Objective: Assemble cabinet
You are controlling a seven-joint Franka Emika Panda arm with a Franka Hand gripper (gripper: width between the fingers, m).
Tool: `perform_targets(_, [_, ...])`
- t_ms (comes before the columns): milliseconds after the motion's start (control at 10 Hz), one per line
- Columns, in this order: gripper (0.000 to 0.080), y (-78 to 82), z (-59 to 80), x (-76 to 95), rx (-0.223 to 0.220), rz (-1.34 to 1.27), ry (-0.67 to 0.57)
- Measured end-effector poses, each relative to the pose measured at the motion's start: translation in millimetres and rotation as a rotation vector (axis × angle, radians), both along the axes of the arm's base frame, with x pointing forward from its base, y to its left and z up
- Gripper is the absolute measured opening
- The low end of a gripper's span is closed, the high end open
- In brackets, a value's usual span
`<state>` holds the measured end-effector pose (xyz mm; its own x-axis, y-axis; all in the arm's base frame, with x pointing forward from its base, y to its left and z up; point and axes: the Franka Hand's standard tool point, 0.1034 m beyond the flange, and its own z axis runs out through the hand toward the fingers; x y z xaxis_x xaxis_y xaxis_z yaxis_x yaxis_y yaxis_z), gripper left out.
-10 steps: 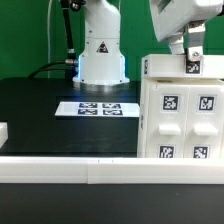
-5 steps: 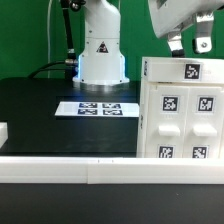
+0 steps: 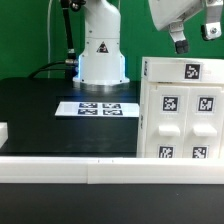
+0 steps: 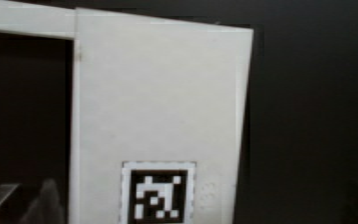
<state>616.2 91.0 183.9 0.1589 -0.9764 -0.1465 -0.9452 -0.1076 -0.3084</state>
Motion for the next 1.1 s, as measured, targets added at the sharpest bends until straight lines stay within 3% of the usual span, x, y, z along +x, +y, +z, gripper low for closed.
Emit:
perform_targets(100, [0.0797, 4.4, -0.1, -1.4, -0.059, 0.142, -0.002])
perform_targets(300, [0.0797, 12.0, 2.9, 0.1, -0.137, 0.399, -0.015])
perform_targets(900, [0.0797, 13.9, 4.4, 4.7, -0.235, 0.854, -0.072])
perform_targets(1000, [0.0797, 14.0, 4.3, 4.8, -0.259, 0.931, -0.088])
perform_targets(1100, [0.0797, 14.8, 1.6, 4.4, -0.329, 1.060, -0.116])
